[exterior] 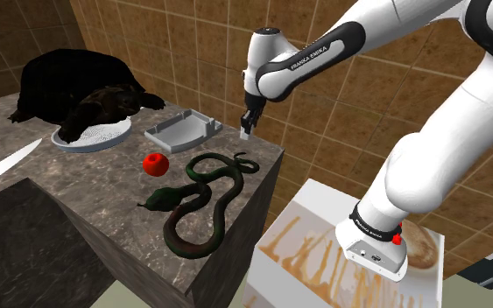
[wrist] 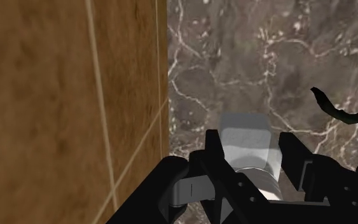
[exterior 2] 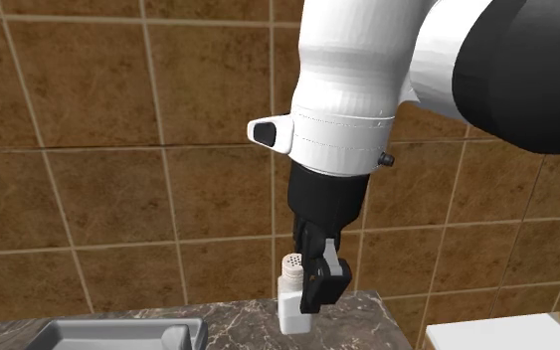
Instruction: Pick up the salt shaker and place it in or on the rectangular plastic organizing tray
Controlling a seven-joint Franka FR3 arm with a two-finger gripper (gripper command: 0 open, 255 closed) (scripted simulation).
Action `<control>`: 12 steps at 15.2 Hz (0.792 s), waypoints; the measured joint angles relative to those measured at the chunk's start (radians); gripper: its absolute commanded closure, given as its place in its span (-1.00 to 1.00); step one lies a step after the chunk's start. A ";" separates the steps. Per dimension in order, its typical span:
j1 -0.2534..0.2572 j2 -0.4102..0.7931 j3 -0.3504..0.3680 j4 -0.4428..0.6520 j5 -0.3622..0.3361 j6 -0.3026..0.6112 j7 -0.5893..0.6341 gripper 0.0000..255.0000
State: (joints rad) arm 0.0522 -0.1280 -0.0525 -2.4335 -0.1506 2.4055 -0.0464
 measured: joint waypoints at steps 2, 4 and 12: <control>0.001 -0.019 0.001 0.011 0.003 -0.030 -0.004 1.00; 0.003 -0.039 0.002 0.021 0.006 -0.060 -0.006 1.00; 0.006 -0.092 0.005 0.080 0.016 -0.172 -0.017 1.00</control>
State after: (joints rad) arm 0.0587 -0.2200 -0.0475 -2.3531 -0.1343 2.2332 -0.0637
